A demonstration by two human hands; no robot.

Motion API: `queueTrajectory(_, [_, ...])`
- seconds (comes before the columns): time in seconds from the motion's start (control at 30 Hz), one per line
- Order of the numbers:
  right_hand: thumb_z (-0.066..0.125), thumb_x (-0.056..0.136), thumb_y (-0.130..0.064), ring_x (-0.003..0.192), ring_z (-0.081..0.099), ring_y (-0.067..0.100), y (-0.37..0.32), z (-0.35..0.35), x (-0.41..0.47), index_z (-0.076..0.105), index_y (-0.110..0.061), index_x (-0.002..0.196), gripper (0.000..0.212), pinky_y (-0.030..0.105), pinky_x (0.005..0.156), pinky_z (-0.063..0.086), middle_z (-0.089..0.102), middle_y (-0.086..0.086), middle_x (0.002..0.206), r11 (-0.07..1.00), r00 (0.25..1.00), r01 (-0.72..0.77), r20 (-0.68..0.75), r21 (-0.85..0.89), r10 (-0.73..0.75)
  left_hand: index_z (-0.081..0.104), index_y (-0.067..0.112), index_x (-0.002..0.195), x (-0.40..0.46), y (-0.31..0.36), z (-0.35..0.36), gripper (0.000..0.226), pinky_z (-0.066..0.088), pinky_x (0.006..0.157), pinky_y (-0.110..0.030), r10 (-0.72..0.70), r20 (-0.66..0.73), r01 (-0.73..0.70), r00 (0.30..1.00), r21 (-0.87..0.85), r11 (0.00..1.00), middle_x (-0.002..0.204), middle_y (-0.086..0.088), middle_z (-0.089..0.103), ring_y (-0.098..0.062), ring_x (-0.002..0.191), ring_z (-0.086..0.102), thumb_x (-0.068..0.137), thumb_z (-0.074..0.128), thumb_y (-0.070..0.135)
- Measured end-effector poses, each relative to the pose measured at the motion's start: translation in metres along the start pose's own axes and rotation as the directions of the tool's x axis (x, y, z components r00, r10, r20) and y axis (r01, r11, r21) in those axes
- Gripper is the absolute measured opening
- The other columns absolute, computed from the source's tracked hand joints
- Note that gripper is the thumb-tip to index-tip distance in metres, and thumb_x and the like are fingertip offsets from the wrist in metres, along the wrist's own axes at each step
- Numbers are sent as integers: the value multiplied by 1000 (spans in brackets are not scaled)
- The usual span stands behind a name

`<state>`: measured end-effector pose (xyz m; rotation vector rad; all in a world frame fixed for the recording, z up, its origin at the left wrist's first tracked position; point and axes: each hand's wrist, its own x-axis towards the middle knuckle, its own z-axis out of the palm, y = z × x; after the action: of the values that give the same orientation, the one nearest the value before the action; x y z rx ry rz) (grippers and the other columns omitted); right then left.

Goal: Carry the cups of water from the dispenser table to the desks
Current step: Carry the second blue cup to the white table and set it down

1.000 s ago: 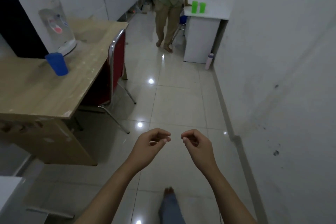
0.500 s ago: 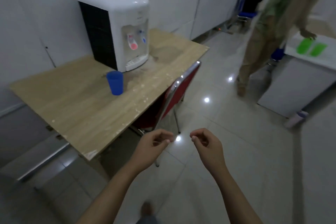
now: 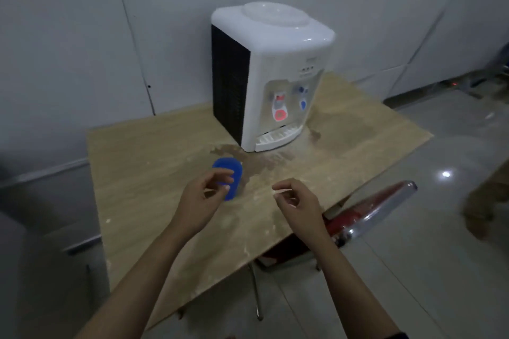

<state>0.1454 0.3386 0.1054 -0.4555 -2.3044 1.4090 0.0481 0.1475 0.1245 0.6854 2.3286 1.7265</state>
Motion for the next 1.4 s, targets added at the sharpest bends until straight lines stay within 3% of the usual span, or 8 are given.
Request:
queueTrajectory(0.13, [65, 85, -3, 77, 61, -4, 16, 19, 54, 62, -33, 92, 31, 19, 74, 49, 65, -11, 96, 1000, 990, 1, 143, 23, -4, 61, 41, 97, 31, -20, -17, 38, 50, 73, -13, -15, -135, 19, 991, 28, 999, 98, 15, 68, 6, 81, 62, 88, 64, 4])
queueTrajectory(0.3, [70, 72, -15, 89, 58, -10, 32, 41, 97, 58, -41, 101, 41, 16, 76, 47, 61, -19, 100, 1000, 937, -11, 351, 26, 1, 63, 38, 103, 44, -47, -22, 32, 50, 87, -33, -142, -250, 144, 958, -8, 989, 107, 9, 68, -12, 98, 64, 85, 71, 13])
queueTrajectory(0.57, [78, 71, -4, 109, 49, -18, 81, 51, 138, 47, -45, 122, 73, 15, 84, 41, 52, -17, 129, 999, 768, -23, 638, -43, 45, 53, 49, 113, 53, -83, 10, 54, 39, 94, -25, -362, -195, 358, 912, -54, 932, 121, 20, 60, 1, 113, 55, 71, 83, 32])
queueTrajectory(0.7, [80, 69, -7, 111, 46, -22, 95, 51, 151, 41, -54, 119, 79, 17, 86, 40, 46, -27, 127, 998, 713, -16, 699, -55, 50, 45, 48, 126, 61, -96, 31, 87, 37, 93, -15, -359, -126, 356, 925, -41, 933, 127, 29, 53, 11, 116, 51, 50, 86, 51])
queueTrajectory(0.83, [82, 69, -13, 113, 45, -19, 105, 56, 162, 39, -43, 130, 81, 11, 89, 39, 47, -19, 132, 998, 672, 14, 740, -61, 36, 38, 38, 138, 68, -108, 51, 108, 37, 93, -2, -340, -142, 334, 930, -65, 940, 125, 44, 46, 17, 118, 45, 44, 91, 47])
queueTrajectory(0.97, [81, 69, -10, 120, 48, -6, 113, 61, 168, 42, -26, 138, 82, 14, 96, 42, 48, -9, 137, 997, 646, 53, 763, -57, 9, 45, 34, 133, 74, -113, 68, 101, 41, 89, -1, -314, -265, 295, 912, -112, 949, 124, 35, 54, 11, 116, 52, 45, 94, 37])
queueTrajectory(1.1, [81, 68, -10, 123, 50, 5, 115, 68, 173, 42, -27, 136, 81, 28, 101, 46, 51, -5, 135, 997, 619, 77, 785, -32, -22, 53, 44, 117, 76, -111, 77, 80, 44, 83, -2, -281, -379, 272, 882, -81, 959, 116, 29, 61, 7, 109, 57, 48, 93, 38])
queueTrajectory(1.4, [89, 60, -33, 132, 44, 9, 110, 83, 167, 32, -32, 144, 101, 42, 104, 46, 43, -11, 145, 995, 586, 28, 805, 101, -98, 55, 39, 114, 79, -82, 74, 78, 46, 81, -5, -252, -492, 261, 833, -51, 964, 112, 28, 63, 4, 107, 60, 48, 95, 25])
